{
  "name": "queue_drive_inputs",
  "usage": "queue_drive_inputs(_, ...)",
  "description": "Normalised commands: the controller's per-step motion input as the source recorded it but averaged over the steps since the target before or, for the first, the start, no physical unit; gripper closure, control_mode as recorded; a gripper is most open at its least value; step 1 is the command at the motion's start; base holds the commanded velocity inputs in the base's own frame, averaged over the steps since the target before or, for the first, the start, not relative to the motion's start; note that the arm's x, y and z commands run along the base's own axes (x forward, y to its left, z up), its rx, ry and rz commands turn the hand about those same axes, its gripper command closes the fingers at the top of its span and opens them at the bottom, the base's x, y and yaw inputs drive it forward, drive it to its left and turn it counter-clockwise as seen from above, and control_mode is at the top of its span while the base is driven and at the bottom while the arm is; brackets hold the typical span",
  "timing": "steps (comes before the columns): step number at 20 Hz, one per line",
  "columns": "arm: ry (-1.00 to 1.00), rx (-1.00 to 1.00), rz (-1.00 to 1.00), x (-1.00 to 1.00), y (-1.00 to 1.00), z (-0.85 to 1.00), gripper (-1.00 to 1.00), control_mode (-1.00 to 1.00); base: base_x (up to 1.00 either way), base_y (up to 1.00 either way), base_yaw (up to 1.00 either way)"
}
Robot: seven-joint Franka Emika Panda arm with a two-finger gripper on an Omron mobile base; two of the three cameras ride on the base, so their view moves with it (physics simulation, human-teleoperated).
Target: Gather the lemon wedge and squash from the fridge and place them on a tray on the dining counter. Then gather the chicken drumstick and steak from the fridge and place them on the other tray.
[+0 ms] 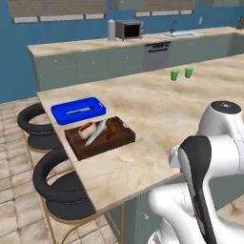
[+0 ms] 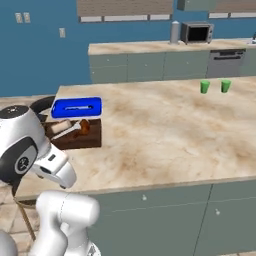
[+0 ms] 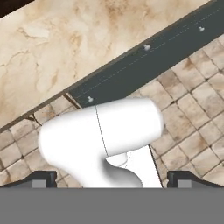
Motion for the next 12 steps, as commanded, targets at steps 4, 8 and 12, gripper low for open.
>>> queue_drive_inputs(4,0.00,0.00,0.00,0.00,0.00,0.00,-1.00,1.00,-0.51,-0.03,-0.58)
queue_drive_inputs(8,0.00,0.00,0.00,0.00,0.00,0.00,-1.00,1.00,-0.13,-0.26,-0.61)
queue_drive_inputs(12,0.00,0.00,0.00,0.00,0.00,0.00,-1.00,1.00,0.15,-0.51,-0.59)
